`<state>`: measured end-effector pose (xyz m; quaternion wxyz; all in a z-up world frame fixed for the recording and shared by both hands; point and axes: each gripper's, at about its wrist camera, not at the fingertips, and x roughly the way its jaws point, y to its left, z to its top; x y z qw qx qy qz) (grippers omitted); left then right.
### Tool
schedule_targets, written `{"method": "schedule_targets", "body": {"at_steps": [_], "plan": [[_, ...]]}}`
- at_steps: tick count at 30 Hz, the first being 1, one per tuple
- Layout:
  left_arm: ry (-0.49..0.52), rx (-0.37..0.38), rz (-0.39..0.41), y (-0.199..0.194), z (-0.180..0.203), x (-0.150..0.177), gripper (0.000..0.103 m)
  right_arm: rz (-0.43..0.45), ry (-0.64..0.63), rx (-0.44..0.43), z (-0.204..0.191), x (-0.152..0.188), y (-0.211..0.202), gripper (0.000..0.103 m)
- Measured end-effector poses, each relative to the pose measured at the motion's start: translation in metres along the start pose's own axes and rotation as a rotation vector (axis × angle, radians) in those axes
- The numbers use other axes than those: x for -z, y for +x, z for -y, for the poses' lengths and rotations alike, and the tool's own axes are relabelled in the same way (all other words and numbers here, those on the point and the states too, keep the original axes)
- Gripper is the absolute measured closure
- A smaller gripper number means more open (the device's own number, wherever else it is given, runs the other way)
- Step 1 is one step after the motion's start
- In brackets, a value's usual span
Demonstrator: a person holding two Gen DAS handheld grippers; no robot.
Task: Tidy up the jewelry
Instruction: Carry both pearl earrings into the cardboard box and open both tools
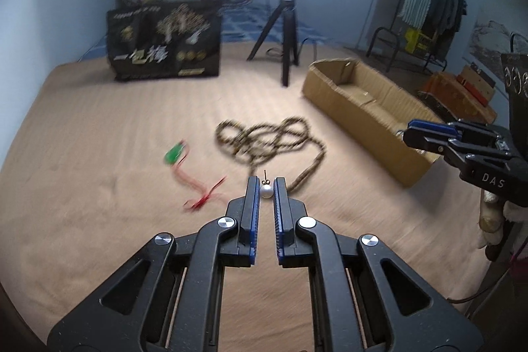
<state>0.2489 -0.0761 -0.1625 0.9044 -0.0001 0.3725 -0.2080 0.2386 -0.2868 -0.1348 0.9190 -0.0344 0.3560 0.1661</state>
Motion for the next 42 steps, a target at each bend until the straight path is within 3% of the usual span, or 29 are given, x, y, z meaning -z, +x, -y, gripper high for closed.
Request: {"method": "schedule_targets", "body": {"at_steps": [9, 20, 30, 42], "plan": [[0.050, 0.051, 0.045, 0.017, 0.039, -0.040, 0.097, 0.027, 0.076, 0.092, 0.051, 0.006, -0.026, 0.086], [0.070, 0.097, 0.025, 0.066, 0.078, -0.092, 0.097, 0.021, 0.133, 0.153, 0.095, 0.011, -0.034, 0.086], [0.100, 0.106, -0.019, 0.108, 0.113, -0.108, 0.097, -0.016, 0.170, 0.184, 0.125, 0.019, -0.023, 0.086], [0.138, 0.130, -0.049, 0.122, 0.137, -0.103, 0.096, -0.046, 0.201, 0.182, 0.139, 0.026, -0.012, 0.086]]}}
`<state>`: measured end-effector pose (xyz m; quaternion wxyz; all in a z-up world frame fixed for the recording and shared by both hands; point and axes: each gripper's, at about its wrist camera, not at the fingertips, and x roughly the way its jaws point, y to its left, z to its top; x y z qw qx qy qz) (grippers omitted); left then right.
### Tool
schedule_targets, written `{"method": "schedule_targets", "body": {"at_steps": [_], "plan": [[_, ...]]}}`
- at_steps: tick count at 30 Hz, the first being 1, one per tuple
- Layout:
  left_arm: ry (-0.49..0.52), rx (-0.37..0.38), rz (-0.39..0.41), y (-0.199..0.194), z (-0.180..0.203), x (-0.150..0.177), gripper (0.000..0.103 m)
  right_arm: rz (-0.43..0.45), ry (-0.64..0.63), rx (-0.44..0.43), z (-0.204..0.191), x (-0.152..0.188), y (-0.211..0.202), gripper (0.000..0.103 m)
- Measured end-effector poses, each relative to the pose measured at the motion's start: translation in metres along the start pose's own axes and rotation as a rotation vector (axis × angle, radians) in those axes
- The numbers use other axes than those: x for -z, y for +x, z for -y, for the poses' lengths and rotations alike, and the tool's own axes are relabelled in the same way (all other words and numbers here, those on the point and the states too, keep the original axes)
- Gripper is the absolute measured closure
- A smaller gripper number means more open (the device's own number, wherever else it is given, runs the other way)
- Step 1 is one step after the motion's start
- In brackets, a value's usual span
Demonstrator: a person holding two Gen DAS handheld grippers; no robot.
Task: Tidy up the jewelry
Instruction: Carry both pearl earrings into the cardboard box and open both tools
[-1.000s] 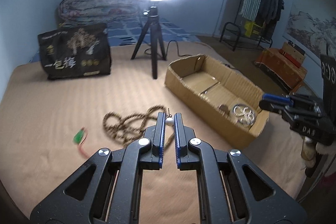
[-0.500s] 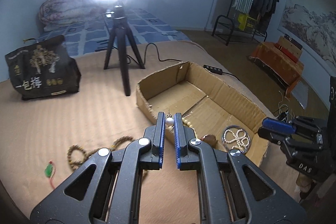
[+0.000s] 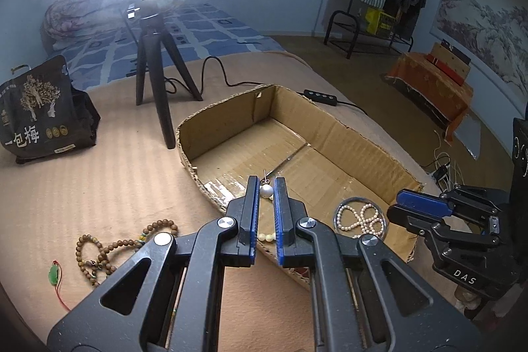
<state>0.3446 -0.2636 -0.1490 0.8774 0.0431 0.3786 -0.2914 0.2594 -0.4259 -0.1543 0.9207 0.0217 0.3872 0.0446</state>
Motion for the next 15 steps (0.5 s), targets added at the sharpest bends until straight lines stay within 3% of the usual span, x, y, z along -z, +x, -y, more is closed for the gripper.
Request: {"method": "schedule_targets", "body": {"at_steps": [6, 7, 9, 12, 15], "plan": [[0.035, -0.006, 0.004, -0.001, 0.008, 0.000, 0.094, -0.009, -0.009, 0.002, -0.003, 0.001, 0.004, 0.085], [0.038, -0.006, 0.004, -0.001, 0.009, 0.000, 0.078, -0.016, -0.014, 0.004, -0.005, 0.001, 0.005, 0.082], [0.037, -0.002, 0.014, -0.003, 0.009, 0.001, 0.050, -0.020, -0.024, 0.016, -0.008, 0.002, 0.007, 0.059], [0.041, -0.013, 0.024, -0.005, 0.009, 0.001, 0.046, -0.004, -0.035, 0.036, -0.013, 0.003, 0.005, 0.038], [0.028, -0.006, 0.016, -0.004, 0.006, 0.000, 0.045, 0.003, -0.042, 0.052, -0.015, 0.003, 0.004, 0.029]]}}
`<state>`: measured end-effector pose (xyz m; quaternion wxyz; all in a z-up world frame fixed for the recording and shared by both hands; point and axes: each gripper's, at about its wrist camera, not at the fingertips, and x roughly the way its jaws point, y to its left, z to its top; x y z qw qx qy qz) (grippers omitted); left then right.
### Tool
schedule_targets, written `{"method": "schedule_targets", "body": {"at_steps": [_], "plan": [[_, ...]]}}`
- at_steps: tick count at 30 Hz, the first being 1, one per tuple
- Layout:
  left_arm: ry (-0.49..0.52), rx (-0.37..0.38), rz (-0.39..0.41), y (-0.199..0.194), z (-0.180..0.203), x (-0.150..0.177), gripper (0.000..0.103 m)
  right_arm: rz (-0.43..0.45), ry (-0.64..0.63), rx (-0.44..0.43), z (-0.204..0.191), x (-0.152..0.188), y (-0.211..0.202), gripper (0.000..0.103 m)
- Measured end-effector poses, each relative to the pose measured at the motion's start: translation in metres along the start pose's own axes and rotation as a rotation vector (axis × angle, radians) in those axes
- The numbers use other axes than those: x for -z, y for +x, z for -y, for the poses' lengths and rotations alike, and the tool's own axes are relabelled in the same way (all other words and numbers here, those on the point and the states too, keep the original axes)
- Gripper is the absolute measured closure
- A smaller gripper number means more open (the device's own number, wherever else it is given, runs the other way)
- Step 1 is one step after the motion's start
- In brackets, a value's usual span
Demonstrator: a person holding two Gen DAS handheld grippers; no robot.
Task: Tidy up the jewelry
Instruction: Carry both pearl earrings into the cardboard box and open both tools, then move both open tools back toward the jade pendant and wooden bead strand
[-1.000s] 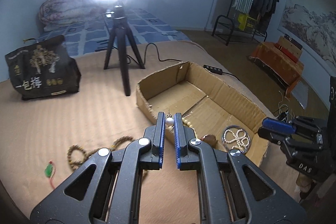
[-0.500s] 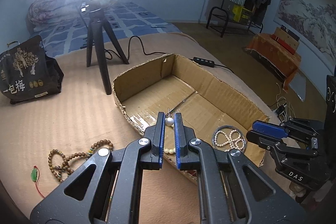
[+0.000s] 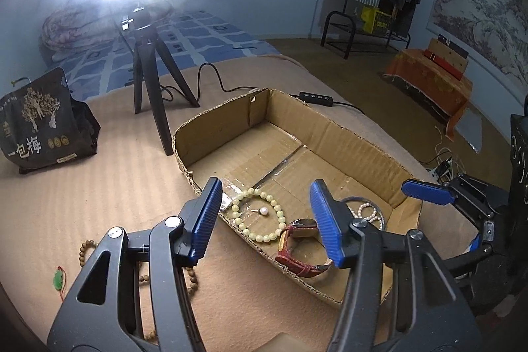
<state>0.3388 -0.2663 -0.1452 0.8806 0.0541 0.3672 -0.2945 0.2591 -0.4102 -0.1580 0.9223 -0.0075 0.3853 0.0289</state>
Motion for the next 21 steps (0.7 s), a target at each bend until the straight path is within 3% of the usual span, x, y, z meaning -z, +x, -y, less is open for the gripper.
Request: {"method": "schedule_targets", "body": {"at_steps": [3, 13, 21], "plan": [[-0.003, -0.002, 0.001, 0.000, -0.001, 0.000, 0.039, 0.004, -0.010, 0.009, -0.003, 0.000, -0.001, 0.028], [0.010, -0.016, 0.006, -0.008, -0.004, 0.000, 0.038, 0.002, -0.010, 0.003, -0.010, -0.002, -0.004, 0.028], [0.001, -0.035, 0.030, -0.032, -0.032, 0.001, 0.038, -0.005, -0.011, -0.050, -0.029, -0.008, -0.006, 0.028]]}}
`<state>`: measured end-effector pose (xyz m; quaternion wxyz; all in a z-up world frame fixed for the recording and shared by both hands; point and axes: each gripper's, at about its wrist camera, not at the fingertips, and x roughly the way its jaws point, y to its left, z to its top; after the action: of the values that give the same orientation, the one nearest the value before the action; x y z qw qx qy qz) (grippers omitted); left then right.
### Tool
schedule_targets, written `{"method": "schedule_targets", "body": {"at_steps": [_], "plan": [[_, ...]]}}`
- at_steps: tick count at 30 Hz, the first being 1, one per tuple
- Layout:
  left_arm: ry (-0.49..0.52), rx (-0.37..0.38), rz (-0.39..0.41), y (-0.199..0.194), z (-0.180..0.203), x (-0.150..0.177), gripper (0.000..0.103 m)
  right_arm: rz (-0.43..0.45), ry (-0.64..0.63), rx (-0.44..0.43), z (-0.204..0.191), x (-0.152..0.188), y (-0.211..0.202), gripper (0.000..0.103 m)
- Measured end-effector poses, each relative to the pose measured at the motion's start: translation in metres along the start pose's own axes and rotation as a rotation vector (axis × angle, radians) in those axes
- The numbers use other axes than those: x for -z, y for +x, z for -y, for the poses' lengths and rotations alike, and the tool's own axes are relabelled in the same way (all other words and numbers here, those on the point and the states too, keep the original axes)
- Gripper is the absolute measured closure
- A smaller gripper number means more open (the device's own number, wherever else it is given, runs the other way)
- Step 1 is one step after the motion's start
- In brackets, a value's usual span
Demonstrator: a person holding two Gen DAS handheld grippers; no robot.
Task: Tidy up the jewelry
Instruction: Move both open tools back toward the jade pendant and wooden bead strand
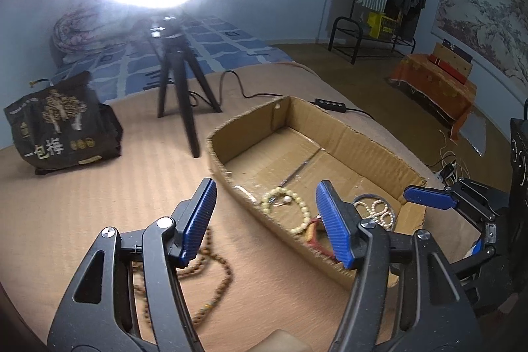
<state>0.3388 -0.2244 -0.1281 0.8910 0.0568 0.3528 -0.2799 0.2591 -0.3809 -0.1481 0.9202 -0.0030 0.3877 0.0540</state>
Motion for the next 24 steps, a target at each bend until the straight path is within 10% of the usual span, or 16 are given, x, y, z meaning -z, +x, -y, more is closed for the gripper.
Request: {"method": "schedule_targets", "body": {"at_steps": [24], "plan": [[-0.163, -0.143, -0.057, -0.061, -0.185, 0.068, 0.038, -0.081, -0.206, -0.211, -0.120, -0.033, 0.042, 0.023]]}}
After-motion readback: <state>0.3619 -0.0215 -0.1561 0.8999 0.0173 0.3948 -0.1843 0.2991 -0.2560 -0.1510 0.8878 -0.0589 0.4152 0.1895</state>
